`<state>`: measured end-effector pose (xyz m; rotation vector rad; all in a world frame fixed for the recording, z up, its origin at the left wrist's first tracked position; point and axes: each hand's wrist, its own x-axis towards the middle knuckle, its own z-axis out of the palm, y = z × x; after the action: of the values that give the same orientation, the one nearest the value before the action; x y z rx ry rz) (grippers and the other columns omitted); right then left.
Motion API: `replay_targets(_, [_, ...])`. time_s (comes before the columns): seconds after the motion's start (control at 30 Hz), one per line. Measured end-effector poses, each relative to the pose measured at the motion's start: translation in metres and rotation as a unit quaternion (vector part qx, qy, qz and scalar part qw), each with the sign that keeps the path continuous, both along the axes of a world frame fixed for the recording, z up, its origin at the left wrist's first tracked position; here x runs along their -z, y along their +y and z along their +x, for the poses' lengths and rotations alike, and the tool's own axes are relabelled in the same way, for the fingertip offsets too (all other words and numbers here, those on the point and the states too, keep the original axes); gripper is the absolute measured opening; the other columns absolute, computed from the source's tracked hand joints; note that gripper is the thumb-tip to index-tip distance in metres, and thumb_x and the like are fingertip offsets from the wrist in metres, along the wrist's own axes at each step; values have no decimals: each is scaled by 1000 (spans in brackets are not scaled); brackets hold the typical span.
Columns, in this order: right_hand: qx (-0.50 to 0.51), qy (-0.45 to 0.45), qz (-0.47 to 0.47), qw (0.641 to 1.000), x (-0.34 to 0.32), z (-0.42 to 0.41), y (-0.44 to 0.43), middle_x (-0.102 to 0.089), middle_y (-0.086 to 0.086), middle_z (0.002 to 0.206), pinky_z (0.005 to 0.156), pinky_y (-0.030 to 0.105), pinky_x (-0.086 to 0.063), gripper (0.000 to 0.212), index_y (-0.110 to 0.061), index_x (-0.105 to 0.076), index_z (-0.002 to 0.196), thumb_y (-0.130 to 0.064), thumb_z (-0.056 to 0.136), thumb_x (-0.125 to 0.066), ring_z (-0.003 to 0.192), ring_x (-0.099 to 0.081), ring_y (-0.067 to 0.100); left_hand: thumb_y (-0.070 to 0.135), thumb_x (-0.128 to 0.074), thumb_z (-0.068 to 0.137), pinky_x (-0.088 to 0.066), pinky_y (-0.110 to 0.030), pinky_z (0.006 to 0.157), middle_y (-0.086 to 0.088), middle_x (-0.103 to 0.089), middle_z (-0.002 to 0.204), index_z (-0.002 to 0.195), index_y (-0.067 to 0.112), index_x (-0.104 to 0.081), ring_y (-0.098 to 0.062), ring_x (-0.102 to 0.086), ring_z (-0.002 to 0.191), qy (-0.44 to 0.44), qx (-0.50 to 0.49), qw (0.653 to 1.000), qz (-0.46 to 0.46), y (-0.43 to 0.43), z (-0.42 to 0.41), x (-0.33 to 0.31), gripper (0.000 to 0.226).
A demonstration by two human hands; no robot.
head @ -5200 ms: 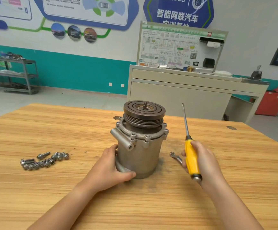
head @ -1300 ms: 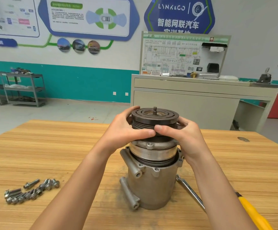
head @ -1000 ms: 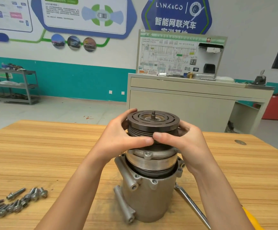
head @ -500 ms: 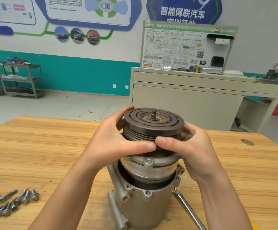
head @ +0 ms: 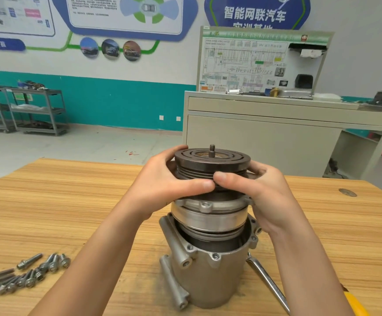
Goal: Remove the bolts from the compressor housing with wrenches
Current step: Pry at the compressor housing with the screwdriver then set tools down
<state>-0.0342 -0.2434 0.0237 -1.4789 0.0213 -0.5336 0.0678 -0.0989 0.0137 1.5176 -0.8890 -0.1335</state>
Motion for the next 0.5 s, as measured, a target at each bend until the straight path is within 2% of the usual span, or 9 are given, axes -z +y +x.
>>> replay_targets(0.13, [14, 19, -12, 1000, -5, 6, -1, -73, 3, 86, 60, 17, -51, 64, -9, -71, 89, -20, 29, -89, 80, -70, 16, 26, -82, 46, -48, -8, 62, 26, -70, 83, 100, 31, -56, 5, -67, 81, 21, -6, 1000, 6, -5, 10, 0, 60])
replay_targets(0.2, [16, 23, -9, 1000, -6, 7, -2, -73, 3, 86, 58, 17, -51, 61, -9, -71, 88, -29, 32, -83, 80, -70, 16, 29, -83, 44, -49, -9, 63, 27, -69, 85, 112, 27, -53, 4, -67, 82, 27, -8, 1000, 8, -6, 13, -1, 74])
replay_targets(0.27, [12, 21, -3, 1000, -5, 6, -3, -73, 4, 86, 58, 18, -51, 59, -9, -71, 87, -30, 33, -82, 80, -70, 17, 31, -86, 41, -49, -9, 63, 26, -69, 86, 122, 25, -50, 3, -67, 83, 23, -9, 1000, 11, -6, 13, -1, 88])
replay_targets(0.37, [9, 4, -4, 1000, -2, 7, -3, -73, 5, 86, 59, 18, -51, 60, -8, -71, 87, -25, 31, -85, 80, -70, 18, 42, -85, 31, -50, -11, 66, 18, -72, 89, 122, 26, -51, 1, -67, 87, 17, -16, 1000, 7, -5, 12, -1, 98])
replay_targets(0.43, [11, -12, -14, 1000, -5, 7, -3, -73, 4, 87, 62, 19, -52, 59, -10, -72, 85, -21, 30, -89, 82, -70, 18, 44, -82, 32, -51, -12, 69, 18, -72, 92, 118, 27, -52, 0, -67, 89, 11, -15, 1000, 0, -5, 10, -5, 93])
replay_targets(0.5, [10, -33, -24, 999, -12, 8, -5, -73, 3, 89, 65, 20, -52, 51, -14, -75, 83, -26, 35, -90, 85, -69, 18, 43, -82, 33, -50, -12, 70, 21, -71, 94, 117, 27, -53, 1, -67, 90, -3, -13, 1000, -10, -5, 10, -14, 90])
